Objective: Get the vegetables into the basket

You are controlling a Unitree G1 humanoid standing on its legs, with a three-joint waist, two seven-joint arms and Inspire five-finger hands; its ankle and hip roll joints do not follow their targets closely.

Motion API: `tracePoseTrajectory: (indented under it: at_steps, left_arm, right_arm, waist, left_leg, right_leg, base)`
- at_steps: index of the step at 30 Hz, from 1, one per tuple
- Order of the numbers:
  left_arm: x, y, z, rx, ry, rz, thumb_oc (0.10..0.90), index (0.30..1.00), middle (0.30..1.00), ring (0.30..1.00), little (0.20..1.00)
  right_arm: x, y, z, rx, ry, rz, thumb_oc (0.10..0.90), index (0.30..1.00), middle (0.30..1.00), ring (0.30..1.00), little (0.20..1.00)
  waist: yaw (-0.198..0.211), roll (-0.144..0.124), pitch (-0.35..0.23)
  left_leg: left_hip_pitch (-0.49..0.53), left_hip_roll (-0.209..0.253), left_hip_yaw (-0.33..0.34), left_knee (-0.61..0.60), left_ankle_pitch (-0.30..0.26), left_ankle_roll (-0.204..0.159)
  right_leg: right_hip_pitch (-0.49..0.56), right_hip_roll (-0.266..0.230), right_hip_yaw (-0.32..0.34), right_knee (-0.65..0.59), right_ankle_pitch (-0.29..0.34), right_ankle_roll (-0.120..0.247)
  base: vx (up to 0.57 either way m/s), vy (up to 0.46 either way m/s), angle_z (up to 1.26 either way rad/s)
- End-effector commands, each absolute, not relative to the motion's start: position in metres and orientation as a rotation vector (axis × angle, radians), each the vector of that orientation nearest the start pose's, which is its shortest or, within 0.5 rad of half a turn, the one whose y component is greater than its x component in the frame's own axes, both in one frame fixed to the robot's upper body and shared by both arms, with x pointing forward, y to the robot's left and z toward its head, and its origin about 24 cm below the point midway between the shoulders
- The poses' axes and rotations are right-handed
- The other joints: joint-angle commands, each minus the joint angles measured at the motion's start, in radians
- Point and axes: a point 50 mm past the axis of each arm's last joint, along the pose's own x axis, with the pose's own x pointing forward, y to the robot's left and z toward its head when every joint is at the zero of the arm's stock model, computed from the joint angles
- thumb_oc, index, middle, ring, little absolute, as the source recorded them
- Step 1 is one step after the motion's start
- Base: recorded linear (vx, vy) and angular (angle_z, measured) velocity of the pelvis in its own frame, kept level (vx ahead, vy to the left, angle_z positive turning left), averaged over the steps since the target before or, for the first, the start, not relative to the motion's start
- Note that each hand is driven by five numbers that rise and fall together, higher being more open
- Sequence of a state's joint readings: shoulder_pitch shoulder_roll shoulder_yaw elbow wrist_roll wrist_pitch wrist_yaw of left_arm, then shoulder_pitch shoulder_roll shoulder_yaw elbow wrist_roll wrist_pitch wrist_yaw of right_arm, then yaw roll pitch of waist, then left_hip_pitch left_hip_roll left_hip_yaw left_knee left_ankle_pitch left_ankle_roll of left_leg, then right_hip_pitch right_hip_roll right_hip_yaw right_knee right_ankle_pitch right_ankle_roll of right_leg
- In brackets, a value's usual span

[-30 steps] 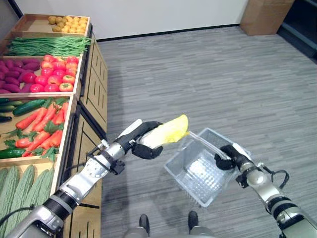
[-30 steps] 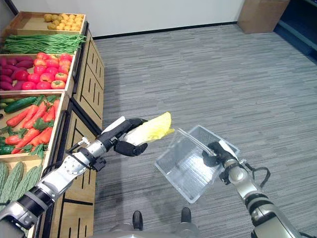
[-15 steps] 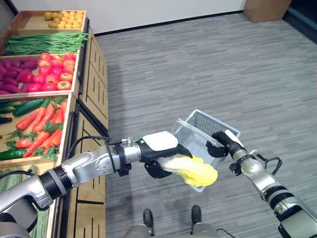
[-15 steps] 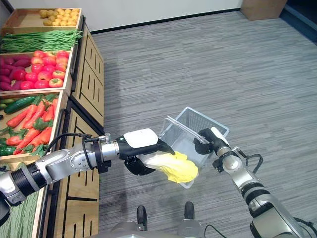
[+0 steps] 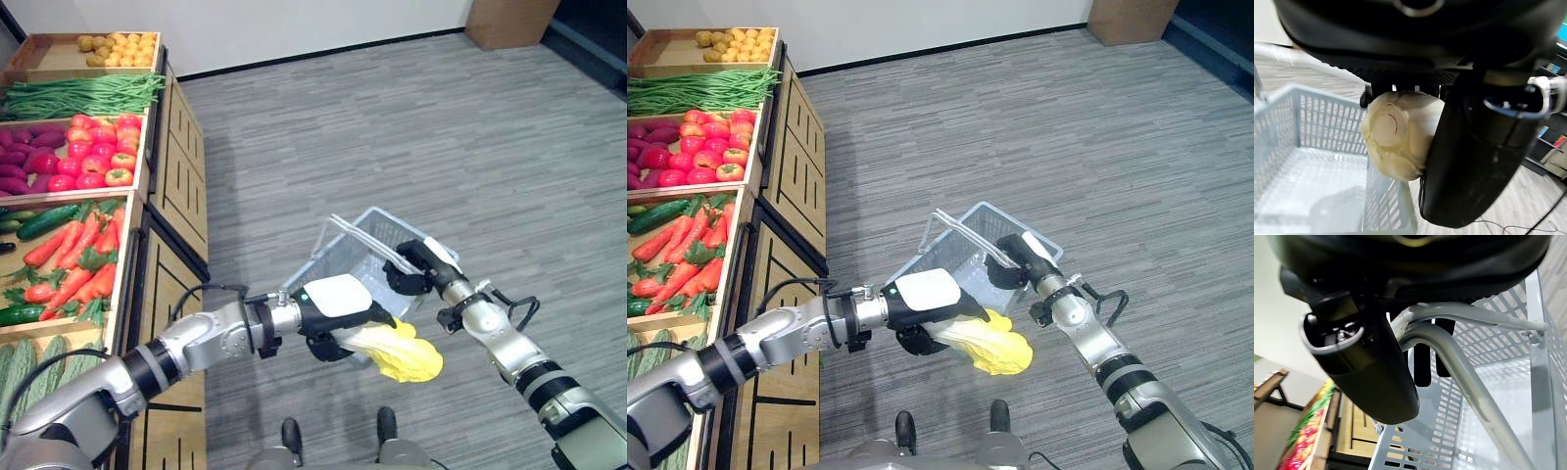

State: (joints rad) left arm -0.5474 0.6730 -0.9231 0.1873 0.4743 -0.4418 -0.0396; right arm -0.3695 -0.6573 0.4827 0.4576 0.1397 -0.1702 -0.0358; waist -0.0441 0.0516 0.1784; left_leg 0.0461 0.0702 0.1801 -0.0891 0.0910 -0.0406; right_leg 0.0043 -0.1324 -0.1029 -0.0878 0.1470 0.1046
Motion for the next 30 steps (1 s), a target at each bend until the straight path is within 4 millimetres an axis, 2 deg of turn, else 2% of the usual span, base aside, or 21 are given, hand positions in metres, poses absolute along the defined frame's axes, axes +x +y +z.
tracePoseTrajectory:
  at_steps: [1, 5, 8, 17, 27, 28, 29, 30]
  left_arm:
    - [0.282, 0.08, 0.091, 1.216, -0.694, -0.901, 0.4, 0.3, 0.3, 0.3, 0.3]
    - [0.293, 0.084, 0.075, 1.3, -0.642, -0.845, 0.4, 0.3, 0.3, 0.3, 0.3]
    - [0.298, 0.087, 0.07, 1.339, -0.622, -0.813, 0.4, 0.3, 0.3, 0.3, 0.3]
    - [0.311, 0.113, 0.05, 1.46, -0.487, -0.69, 0.4, 0.3, 0.3, 0.3, 0.3]
    - [0.316, 0.141, 0.031, 1.572, -0.36, -0.567, 0.4, 0.3, 0.3, 0.3, 0.3]
    - [0.316, 0.142, 0.028, 1.576, -0.347, -0.557, 0.541, 0.498, 0.498, 0.498, 0.498]
    - [0.315, 0.144, 0.025, 1.582, -0.331, -0.55, 0.9, 1.0, 1.0, 1.0, 1.0]
    - [0.315, 0.145, 0.024, 1.587, -0.322, -0.545, 0.9, 1.0, 1.0, 1.0, 1.0]
  right_arm:
    - [0.325, -0.181, 0.13, -0.487, -0.372, 0.301, 0.4, 0.3, 0.3, 0.3, 0.3]
    - [0.319, -0.168, 0.133, -0.45, -0.404, 0.369, 0.4, 0.3, 0.3, 0.3, 0.3]
    - [0.315, -0.163, 0.136, -0.426, -0.42, 0.403, 0.4, 0.3, 0.3, 0.3, 0.3]
    - [0.298, -0.143, 0.14, -0.325, -0.458, 0.537, 0.4, 0.3, 0.3, 0.3, 0.3]
    - [0.286, -0.133, 0.145, -0.28, -0.494, 0.6, 0.4, 0.3, 0.3, 0.3, 0.3]
    - [0.285, -0.133, 0.145, -0.278, -0.492, 0.6, 0.4, 0.3, 0.3, 0.3, 0.3]
    - [0.285, -0.134, 0.144, -0.278, -0.49, 0.595, 0.4, 0.3, 0.3, 0.3, 0.3]
    - [0.285, -0.134, 0.144, -0.279, -0.492, 0.591, 0.4, 0.3, 0.3, 0.3, 0.3]
  waist:
    - [0.014, -0.057, -0.072]
    - [0.005, -0.06, -0.079]
    - [0.002, -0.061, -0.081]
    - [-0.005, -0.063, -0.082]
    - [-0.004, -0.066, -0.08]
    - [-0.004, -0.066, -0.08]
    - [-0.004, -0.066, -0.08]
    - [-0.003, -0.067, -0.08]
  left_leg:
    - [0.054, 0.04, 0.022, 0.002, -0.078, -0.07]
    - [0.06, 0.041, 0.026, 0.002, -0.081, -0.071]
    - [0.062, 0.042, 0.028, 0.002, -0.082, -0.071]
    - [0.066, 0.048, 0.039, 0.002, -0.083, -0.075]
    - [0.064, 0.052, 0.044, 0.002, -0.083, -0.076]
    - [0.065, 0.053, 0.045, 0.002, -0.083, -0.076]
    - [0.065, 0.053, 0.045, 0.002, -0.083, -0.076]
    - [0.065, 0.053, 0.045, 0.002, -0.082, -0.076]
  right_leg:
    - [0.065, -0.04, -0.024, 0.001, -0.106, 0.098]
    - [0.071, -0.036, -0.02, 0.001, -0.109, 0.095]
    - [0.072, -0.034, -0.017, 0.001, -0.111, 0.094]
    - [0.073, -0.029, -0.012, 0.001, -0.112, 0.091]
    - [0.072, -0.024, -0.01, 0.001, -0.114, 0.088]
    - [0.072, -0.024, -0.011, 0.001, -0.115, 0.087]
    - [0.073, -0.023, -0.011, 0.001, -0.116, 0.087]
    - [0.074, -0.023, -0.011, 0.001, -0.116, 0.086]
  base:
    - [0.04, -0.004, -0.03]
    - [0.01, -0.003, 0.0]
    - [0.0, -0.002, -0.01]
    - [0.0, -0.006, -0.03]
    - [0.0, -0.003, -0.01]
    - [0.0, 0.0, 0.0]
    - [0.0, 0.0, 0.0]
    - [0.0, 0.0, 0.0]
